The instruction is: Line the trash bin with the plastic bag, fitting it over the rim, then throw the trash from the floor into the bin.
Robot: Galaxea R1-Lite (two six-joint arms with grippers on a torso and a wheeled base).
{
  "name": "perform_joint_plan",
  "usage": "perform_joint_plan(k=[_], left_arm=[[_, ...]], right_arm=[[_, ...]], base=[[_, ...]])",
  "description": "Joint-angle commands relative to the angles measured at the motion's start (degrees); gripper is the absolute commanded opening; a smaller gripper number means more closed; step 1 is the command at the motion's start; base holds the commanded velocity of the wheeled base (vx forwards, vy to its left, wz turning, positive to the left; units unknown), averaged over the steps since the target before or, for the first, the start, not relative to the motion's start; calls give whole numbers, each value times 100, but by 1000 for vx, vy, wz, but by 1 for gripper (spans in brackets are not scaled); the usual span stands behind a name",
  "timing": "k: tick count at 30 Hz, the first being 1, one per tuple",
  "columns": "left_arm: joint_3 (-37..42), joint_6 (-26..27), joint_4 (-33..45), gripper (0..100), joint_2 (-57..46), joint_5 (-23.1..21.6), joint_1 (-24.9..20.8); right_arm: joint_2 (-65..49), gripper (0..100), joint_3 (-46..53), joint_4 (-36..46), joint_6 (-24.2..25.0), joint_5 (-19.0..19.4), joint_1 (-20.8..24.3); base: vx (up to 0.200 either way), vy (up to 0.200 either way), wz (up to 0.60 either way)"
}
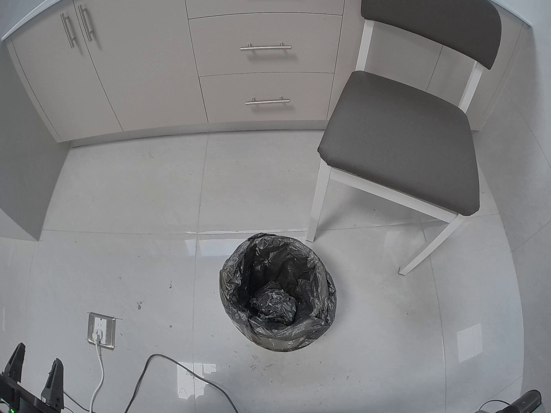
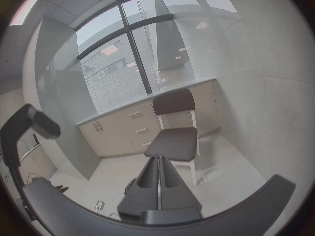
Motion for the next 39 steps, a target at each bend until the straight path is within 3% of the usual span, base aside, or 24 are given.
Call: perform_joint_plan(k=[1,4,7,9,11,12,15,19,24,25,26,28,31,39], left_arm=[[-1,-17,0,100,-93,13,-1],[-1,-17,0,100,-93,13,-1],[-1,-52,8,100,-93,21,-1],[-1,-52,8,100,-93,21,7],[-1,-69,8,100,-93,30,7],[-1,-69,8,100,-93,30,7],[-1,-87,8,100,-93,48,-1],[-1,-236,0,100,-93,153,7],[-1,-280,-9,100,-93,171,-1],[-1,-280,-9,100,-93,171,-1],[-1,-289,-9,100,-84,197,7],[-1,-307,-9,100,-84,232,7],[-1,-315,-9,100,-84,355,7],[-1,-307,-9,100,-84,373,7]], right_arm=[[-843,0,100,581,-137,-8,-10],[-958,0,144,695,-155,-8,-18],[-993,0,276,1108,-137,-605,17],[-993,0,364,1099,-155,-693,17],[-1221,0,716,897,-480,-711,263],[-1441,0,1014,774,-1025,-685,403],[-1441,0,1542,660,-1667,-729,307],[-1441,0,2148,317,-1658,-764,307],[-1441,0,4372,-1933,-1640,-1133,307],[-1441,0,4372,-1933,-1640,-1133,307],[-1441,0,5339,-2970,-1640,-1476,307],[-1441,0,5576,-3436,-1500,-1599,307],[-1441,0,5523,-3252,-1175,-1581,307],[-1441,0,5541,-3216,-1482,-1194,298]], base=[[0,0,0],[0,0,0],[0,0,0],[0,0,0],[0,0,0],[0,0,0],[0,0,0],[0,0,0],[0,0,0],[0,0,0],[0,0,0],[0,0,0],[0,0,0],[0,0,0]])
